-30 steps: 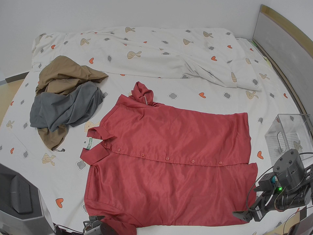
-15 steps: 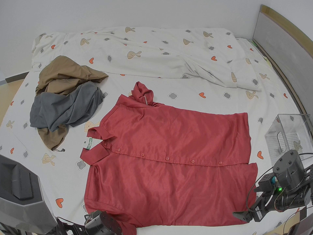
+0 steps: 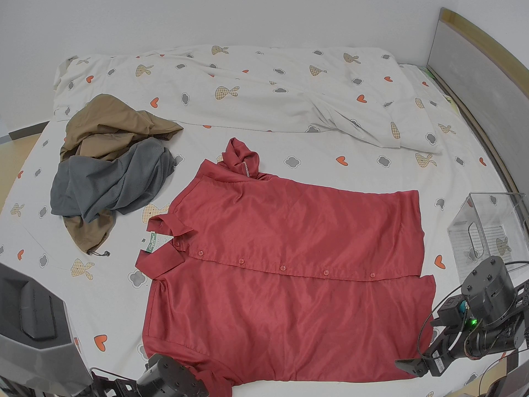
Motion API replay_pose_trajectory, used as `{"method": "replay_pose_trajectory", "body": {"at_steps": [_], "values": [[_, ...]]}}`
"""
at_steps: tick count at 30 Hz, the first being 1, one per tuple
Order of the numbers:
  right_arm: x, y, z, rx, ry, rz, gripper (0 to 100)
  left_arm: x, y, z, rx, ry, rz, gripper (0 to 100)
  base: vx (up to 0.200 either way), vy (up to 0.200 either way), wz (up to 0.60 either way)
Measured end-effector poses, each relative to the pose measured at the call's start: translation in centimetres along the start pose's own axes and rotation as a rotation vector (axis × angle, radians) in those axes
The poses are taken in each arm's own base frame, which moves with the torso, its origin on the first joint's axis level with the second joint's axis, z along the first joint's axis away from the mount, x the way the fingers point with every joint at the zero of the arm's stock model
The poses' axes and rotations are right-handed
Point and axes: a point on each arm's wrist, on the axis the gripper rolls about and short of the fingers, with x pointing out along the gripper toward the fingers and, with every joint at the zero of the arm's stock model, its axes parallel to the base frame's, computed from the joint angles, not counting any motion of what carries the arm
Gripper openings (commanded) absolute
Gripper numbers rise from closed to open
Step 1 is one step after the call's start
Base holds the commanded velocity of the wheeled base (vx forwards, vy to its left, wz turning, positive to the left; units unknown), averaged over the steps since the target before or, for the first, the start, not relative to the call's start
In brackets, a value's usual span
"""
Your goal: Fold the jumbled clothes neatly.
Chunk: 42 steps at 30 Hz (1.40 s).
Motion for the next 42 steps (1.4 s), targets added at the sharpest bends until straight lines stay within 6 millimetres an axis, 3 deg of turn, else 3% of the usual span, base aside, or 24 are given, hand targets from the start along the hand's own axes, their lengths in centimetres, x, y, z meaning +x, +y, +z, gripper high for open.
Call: {"method": "replay_pose_trajectory", "body": {"at_steps": [12, 25, 31, 36, 42], "values": [[1.2, 0.5, -1.5, -0.058, 0.084, -0.042, 100, -1.3, 0.5, -0.7, -0.027, -0.042, 0.038, 0, 0.000, 0.000, 0.00], [6.4, 4.4, -4.0, -0.139, -0.032, -0.122, 100, -1.8, 1.4, -0.8, -0.052, -0.053, 0.080, 0, 0.000, 0.000, 0.00], [9.3, 5.9, -6.6, -0.193, 0.025, -0.210, 100, -1.8, 1.7, -0.8, -0.062, -0.053, 0.091, 0, 0.000, 0.000, 0.00], [10.2, 6.5, -8.5, -0.244, 0.058, -0.263, 100, -1.8, 2.0, -0.9, -0.074, -0.047, 0.101, 0, 0.000, 0.000, 0.00], [10.5, 6.8, -9.3, -0.272, 0.065, -0.281, 100, -1.8, 2.7, -0.5, -0.093, -0.063, 0.125, 0, 0.000, 0.000, 0.00]]}}
